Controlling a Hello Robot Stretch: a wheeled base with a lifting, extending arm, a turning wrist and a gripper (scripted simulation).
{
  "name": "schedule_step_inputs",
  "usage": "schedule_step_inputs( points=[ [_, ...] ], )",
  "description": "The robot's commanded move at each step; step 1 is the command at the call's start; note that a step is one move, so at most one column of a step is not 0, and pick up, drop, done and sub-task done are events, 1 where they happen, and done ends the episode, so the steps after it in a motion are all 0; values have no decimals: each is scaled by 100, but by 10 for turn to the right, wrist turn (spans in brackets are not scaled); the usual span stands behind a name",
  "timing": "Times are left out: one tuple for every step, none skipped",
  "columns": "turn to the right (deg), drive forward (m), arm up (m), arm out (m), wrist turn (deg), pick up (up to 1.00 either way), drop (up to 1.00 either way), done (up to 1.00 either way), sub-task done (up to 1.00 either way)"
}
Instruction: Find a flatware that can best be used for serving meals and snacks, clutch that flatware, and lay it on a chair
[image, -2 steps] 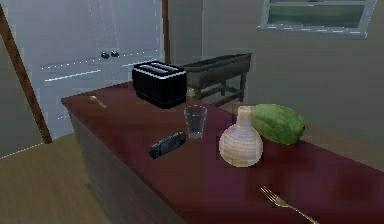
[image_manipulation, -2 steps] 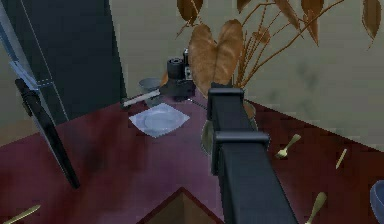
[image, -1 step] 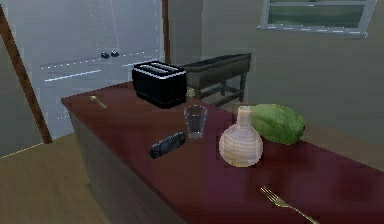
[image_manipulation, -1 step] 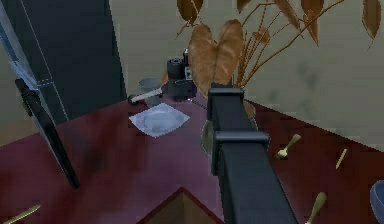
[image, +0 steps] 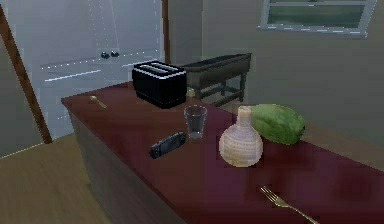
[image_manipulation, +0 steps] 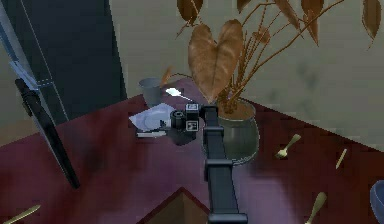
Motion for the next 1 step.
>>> schedule_step_inputs(
  points=[
    [0,0,0,0,0,100,0,0,0]
  ],
)
